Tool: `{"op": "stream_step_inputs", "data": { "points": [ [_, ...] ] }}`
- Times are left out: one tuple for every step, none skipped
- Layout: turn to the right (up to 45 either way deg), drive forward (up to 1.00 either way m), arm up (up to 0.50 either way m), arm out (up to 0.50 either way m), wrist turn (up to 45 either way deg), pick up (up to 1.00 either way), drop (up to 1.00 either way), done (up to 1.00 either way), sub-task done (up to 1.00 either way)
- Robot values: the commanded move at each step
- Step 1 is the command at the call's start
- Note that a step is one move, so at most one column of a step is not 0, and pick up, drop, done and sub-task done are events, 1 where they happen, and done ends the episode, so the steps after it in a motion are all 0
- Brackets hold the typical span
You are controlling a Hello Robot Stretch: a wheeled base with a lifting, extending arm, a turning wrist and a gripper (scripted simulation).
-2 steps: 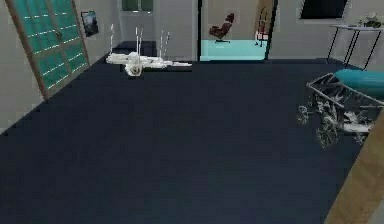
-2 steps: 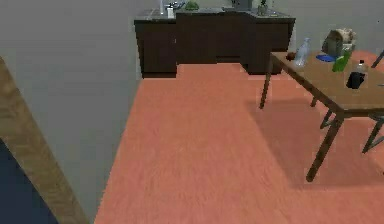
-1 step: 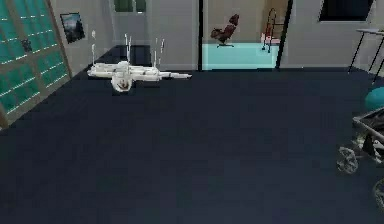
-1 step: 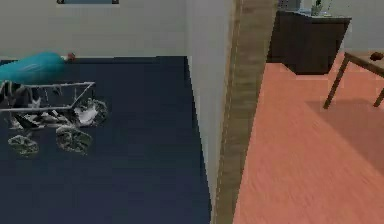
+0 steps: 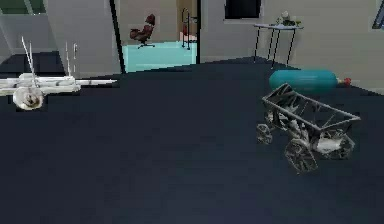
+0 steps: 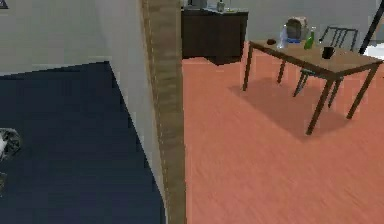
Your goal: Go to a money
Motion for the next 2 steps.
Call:
{"op": "stream_step_inputs", "data": {
  "points": [
    [0.0,1.00,0.00,0.00,0.0,0.00,0.00,0.00,0.00],
    [3.0,0.00,0.00,0.00,0.0,0.00,0.00,0.00,0.00]
  ]
}}
